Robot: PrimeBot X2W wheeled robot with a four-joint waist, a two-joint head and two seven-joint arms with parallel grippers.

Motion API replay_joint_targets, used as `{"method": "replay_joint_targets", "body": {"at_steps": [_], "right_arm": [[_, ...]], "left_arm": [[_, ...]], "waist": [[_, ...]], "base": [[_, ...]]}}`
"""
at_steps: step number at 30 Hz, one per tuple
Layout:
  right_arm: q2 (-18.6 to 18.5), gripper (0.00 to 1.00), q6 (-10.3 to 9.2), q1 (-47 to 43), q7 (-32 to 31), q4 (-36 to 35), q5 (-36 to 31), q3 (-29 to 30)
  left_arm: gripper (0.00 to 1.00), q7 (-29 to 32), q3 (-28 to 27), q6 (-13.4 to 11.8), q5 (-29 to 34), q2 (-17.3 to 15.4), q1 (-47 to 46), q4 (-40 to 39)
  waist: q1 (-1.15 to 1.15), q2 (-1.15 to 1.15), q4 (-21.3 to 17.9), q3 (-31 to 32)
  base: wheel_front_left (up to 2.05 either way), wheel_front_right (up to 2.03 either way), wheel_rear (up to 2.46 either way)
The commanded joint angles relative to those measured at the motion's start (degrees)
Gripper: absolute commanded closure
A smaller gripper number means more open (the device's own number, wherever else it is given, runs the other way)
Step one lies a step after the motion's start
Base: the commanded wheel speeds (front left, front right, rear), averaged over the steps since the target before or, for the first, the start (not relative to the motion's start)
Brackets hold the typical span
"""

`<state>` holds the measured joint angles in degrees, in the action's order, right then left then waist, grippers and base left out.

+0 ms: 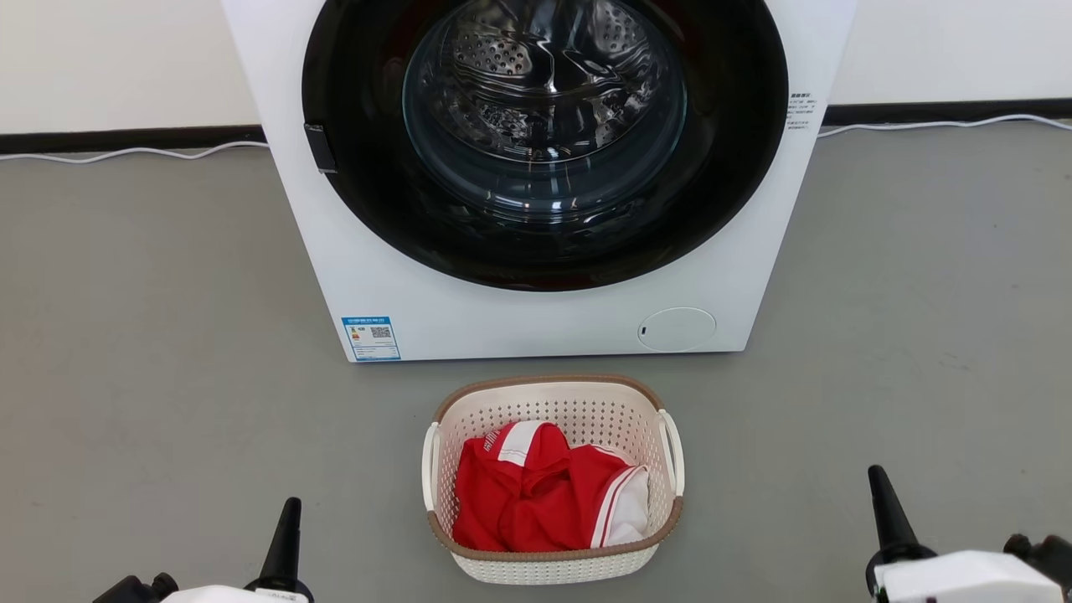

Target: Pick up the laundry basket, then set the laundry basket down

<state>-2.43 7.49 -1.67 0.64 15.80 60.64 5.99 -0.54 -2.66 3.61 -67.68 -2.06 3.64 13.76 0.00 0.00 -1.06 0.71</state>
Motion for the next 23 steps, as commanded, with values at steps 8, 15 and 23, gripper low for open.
{"method": "replay_joint_targets", "body": {"at_steps": [8, 15, 23], "right_arm": [[-0.37, 1.00, 0.02, 4.55, -1.69, -1.55, 7.17, -0.27], [-0.38, 1.00, 0.02, 5.25, -2.84, -1.60, 12.35, -0.10], [-0.40, 1.00, 0.01, 5.96, -3.99, -1.65, 17.53, 0.06]], "left_arm": [[1.00, 1.50, -1.88, 1.24, -5.51, -0.57, -4.58, -0.84], [1.00, 2.68, -2.30, 1.80, -9.54, -0.62, -5.70, -0.60], [1.00, 3.86, -2.72, 2.36, -13.57, -0.67, -6.82, -0.35]], "waist": [[0.00, 0.00, 0.21, -0.18], [0.00, 0.00, 0.39, -0.33], [0.00, 0.00, 0.57, -0.48]], "base": [[0.00, 0.00, 0.00], [0.00, 0.00, 0.00], [0.00, 0.00, 0.00]]}}
